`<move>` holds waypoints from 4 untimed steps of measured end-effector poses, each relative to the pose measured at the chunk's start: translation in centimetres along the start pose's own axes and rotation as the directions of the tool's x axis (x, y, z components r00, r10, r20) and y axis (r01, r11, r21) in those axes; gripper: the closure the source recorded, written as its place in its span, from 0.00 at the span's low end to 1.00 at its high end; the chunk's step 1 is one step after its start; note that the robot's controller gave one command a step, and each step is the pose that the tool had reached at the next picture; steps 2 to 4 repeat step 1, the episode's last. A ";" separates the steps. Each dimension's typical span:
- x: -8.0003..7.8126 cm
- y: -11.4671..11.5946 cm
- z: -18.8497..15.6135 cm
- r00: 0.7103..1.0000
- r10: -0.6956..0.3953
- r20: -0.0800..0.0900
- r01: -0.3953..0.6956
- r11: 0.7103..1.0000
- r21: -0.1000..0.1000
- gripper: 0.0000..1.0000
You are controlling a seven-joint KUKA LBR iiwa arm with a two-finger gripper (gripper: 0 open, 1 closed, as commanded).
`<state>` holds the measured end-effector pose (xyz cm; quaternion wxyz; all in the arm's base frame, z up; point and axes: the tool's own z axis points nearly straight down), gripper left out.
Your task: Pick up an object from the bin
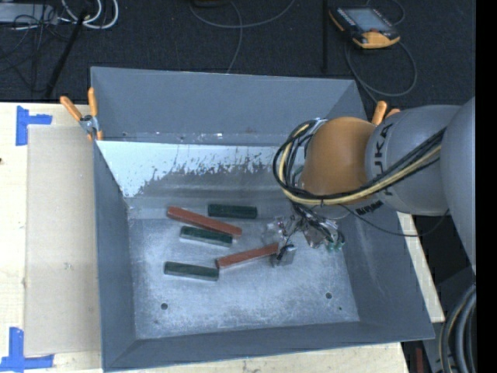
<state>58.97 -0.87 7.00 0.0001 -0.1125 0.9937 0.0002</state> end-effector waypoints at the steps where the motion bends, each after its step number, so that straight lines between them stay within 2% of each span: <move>1: -0.4 0.3 -14.6 1.000 -0.007 0.009 0.007 1.000 0.002 1.00; 4: -0.4 0.3 -14.6 1.000 -0.007 0.009 0.007 1.000 0.002 1.00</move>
Offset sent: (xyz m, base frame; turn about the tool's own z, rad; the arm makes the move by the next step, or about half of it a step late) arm 0.0009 0.0026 0.1416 -0.0070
